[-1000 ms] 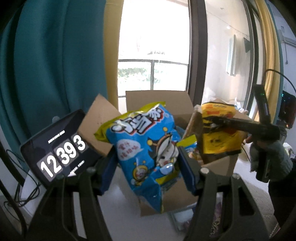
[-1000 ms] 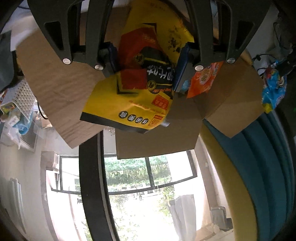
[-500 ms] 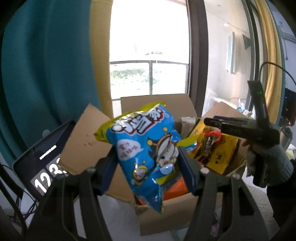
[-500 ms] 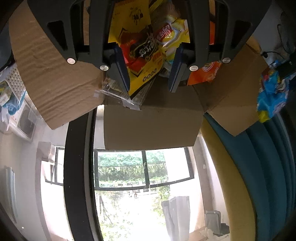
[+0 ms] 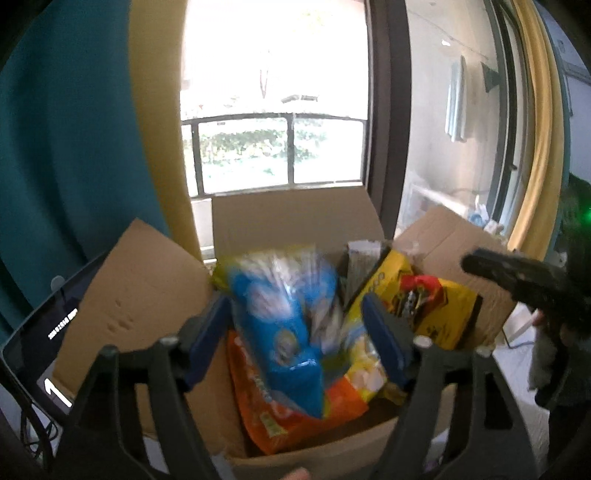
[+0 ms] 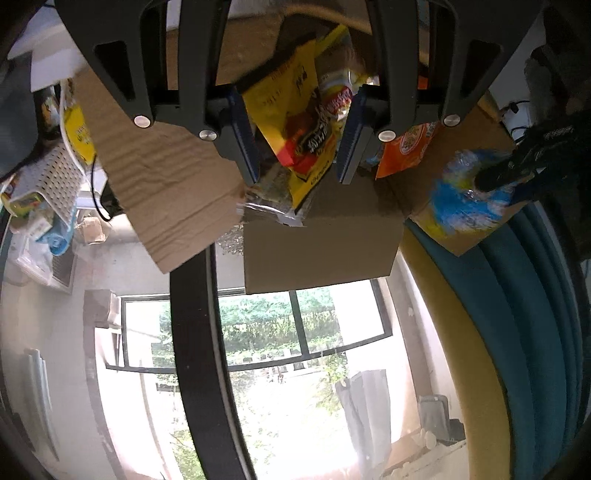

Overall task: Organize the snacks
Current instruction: 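Carry both bags over the box and open both tools to drop them, then move both tools back to the remaining snacks on the table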

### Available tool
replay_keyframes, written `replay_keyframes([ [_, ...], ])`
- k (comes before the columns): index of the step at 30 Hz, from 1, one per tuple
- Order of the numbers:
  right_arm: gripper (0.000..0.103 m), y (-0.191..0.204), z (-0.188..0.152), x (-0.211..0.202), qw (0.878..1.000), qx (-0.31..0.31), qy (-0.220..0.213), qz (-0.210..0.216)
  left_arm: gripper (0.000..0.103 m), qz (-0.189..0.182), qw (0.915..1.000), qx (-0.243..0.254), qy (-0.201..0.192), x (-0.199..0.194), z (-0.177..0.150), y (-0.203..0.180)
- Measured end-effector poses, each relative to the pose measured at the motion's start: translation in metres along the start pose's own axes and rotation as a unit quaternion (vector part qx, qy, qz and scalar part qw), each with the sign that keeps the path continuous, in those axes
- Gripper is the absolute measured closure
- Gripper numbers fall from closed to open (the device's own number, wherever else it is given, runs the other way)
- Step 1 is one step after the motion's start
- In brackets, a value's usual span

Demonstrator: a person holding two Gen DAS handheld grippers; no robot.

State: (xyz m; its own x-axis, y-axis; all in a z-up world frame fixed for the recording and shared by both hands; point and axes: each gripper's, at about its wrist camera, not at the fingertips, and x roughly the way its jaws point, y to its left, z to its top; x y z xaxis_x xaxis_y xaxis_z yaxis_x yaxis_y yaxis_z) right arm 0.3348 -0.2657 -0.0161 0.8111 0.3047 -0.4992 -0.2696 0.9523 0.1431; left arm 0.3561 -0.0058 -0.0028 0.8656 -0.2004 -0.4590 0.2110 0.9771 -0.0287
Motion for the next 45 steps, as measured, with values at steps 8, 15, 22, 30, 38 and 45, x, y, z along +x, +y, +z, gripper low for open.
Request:
replay_keyframes([
  [8, 0.057, 0.002, -0.01, -0.018, 1.0, 0.001, 0.003, -0.002, 0.011, 0.004, 0.9998, -0.019, -0.009, -0.018, -0.005, 0.006],
  [15, 0.057, 0.017, -0.016, -0.037, 1.0, -0.007, -0.002, 0.003, 0.011, 0.005, 0.9995, -0.025, -0.019, -0.047, -0.012, 0.011],
  [22, 0.057, 0.034, -0.025, -0.061, 1.0, -0.015, -0.007, 0.005, 0.011, -0.002, 0.999, -0.039, -0.021, -0.074, -0.028, 0.013],
  [30, 0.057, 0.045, -0.043, -0.083, 1.0, -0.018, -0.004, 0.006, 0.011, -0.009, 0.9986, -0.047, -0.024, -0.101, -0.048, 0.01],
  [38, 0.057, 0.054, -0.068, -0.098, 1.0, -0.014, 0.009, 0.007, 0.011, -0.01, 0.9981, -0.057, -0.02, -0.12, -0.069, 0.011],
  [45, 0.057, 0.067, -0.094, -0.099, 0.999, -0.012, 0.032, 0.012, 0.011, -0.007, 0.997, -0.077, -0.006, -0.128, -0.094, 0.02],
])
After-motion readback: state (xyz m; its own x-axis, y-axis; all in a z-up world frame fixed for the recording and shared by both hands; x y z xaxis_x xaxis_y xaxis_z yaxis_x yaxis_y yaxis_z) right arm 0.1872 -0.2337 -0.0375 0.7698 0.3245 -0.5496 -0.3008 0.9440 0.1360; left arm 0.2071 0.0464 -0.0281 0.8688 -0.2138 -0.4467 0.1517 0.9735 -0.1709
